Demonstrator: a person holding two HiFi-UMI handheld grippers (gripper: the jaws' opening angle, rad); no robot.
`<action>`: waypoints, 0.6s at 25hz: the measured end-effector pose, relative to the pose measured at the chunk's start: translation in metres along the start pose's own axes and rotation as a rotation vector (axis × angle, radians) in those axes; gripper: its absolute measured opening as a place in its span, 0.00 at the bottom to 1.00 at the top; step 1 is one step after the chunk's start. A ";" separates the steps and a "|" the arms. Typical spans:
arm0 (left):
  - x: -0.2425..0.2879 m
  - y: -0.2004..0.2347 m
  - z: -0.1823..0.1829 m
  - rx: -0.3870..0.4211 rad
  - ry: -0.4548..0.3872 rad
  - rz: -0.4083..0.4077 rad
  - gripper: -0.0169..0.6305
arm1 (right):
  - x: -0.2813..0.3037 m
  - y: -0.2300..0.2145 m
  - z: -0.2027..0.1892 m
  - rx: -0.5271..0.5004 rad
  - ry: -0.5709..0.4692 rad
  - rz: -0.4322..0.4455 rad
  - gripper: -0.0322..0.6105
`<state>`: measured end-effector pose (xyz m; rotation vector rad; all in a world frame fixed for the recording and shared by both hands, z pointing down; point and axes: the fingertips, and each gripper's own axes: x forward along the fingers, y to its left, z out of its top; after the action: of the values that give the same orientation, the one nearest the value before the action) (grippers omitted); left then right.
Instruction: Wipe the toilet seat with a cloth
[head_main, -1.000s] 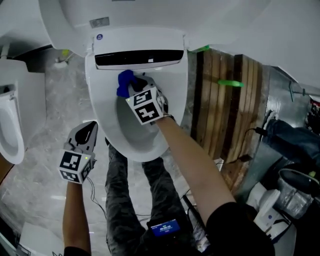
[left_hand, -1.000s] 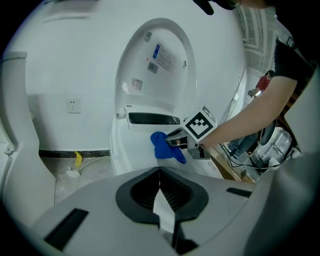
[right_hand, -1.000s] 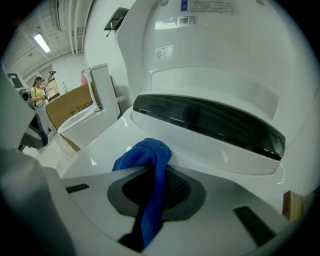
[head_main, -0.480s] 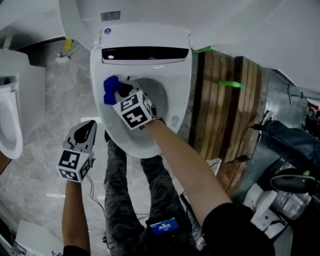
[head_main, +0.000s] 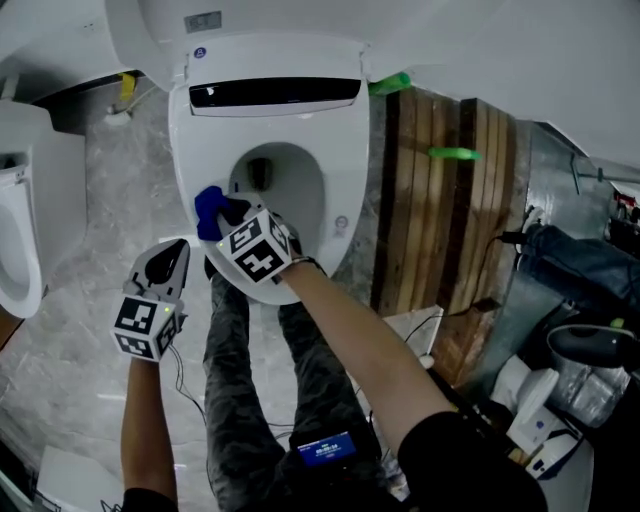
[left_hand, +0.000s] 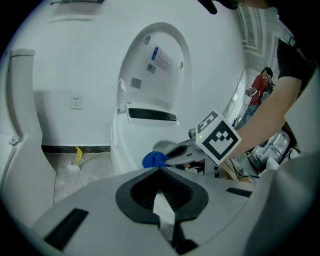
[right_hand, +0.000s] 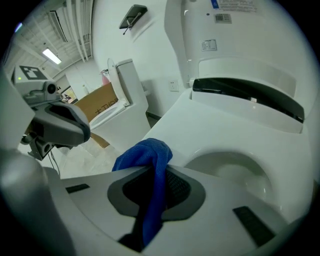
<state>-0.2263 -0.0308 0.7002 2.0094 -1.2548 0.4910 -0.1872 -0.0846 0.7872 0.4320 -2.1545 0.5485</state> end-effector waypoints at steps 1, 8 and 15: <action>0.000 -0.003 -0.001 0.000 0.000 -0.001 0.05 | -0.003 0.006 -0.008 0.000 0.007 0.009 0.12; 0.002 -0.028 -0.008 0.000 -0.003 0.003 0.05 | -0.027 0.041 -0.062 0.006 0.053 0.065 0.12; 0.007 -0.059 -0.013 0.018 0.004 0.008 0.05 | -0.058 0.060 -0.122 -0.005 0.121 0.125 0.12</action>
<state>-0.1704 -0.0089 0.6919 2.0181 -1.2605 0.5114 -0.1029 0.0366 0.7922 0.2561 -2.0754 0.6232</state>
